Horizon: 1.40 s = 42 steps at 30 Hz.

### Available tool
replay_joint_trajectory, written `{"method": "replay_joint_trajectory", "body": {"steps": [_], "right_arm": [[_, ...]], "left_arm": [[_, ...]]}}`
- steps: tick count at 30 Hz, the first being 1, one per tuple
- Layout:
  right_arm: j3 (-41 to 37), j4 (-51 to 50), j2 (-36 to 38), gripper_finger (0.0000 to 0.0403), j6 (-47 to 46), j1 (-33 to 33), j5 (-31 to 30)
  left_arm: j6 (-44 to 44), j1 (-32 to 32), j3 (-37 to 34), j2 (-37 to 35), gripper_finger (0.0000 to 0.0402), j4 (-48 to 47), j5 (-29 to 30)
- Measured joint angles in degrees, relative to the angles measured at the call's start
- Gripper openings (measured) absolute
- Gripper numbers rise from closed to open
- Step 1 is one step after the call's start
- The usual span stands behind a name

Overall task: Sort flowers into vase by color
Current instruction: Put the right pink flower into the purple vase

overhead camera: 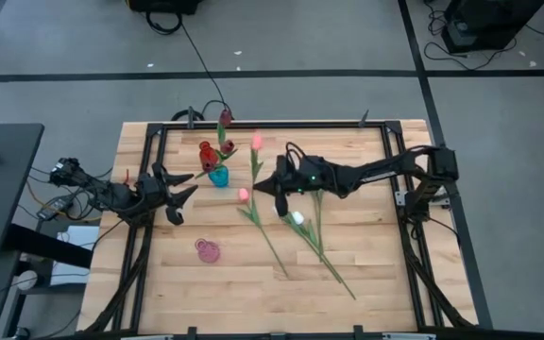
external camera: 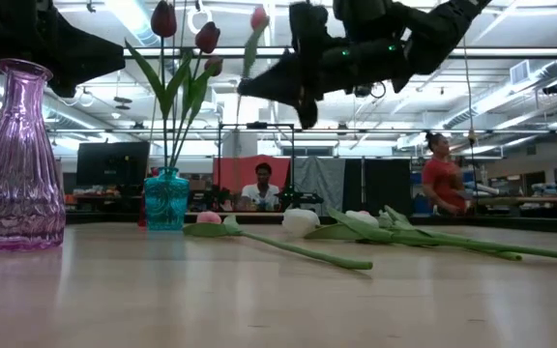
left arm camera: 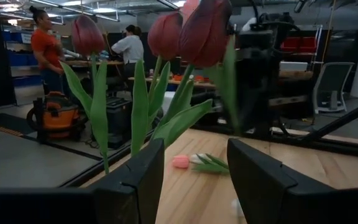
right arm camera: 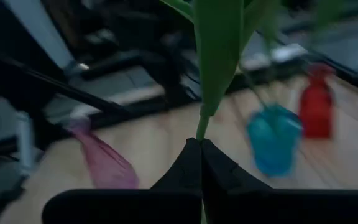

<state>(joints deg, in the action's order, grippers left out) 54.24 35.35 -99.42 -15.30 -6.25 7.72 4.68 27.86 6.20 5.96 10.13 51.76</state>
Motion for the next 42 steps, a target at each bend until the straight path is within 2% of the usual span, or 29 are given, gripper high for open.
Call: {"method": "replay_joint_trajectory", "body": {"steps": [4,10,18,23,42], "right_arm": [[0.99,2.29,0.57,0.0000,-0.12,2.72,0.07],[9.83,1.68,-1.49,0.0000,2.46,8.61,0.51],[24.41,-2.47,-8.81,0.0000,5.22,12.55,-0.29],[30.02,-2.71,-13.00,0.0001,5.31,13.00,1.38],[31.45,0.63,-20.53,0.0002,5.34,12.73,1.04]], "left_arm": [[0.62,0.00,0.37,0.00,0.0182,-3.34,1.24],[-3.77,0.02,4.27,-0.02,0.0182,-11.78,0.58],[-4.96,0.02,4.57,0.00,0.0182,-12.35,-0.50],[-5.03,0.02,4.61,-0.02,0.0182,-12.19,-0.50],[-5.38,0.02,4.61,0.00,0.0182,-10.83,0.17]]}}
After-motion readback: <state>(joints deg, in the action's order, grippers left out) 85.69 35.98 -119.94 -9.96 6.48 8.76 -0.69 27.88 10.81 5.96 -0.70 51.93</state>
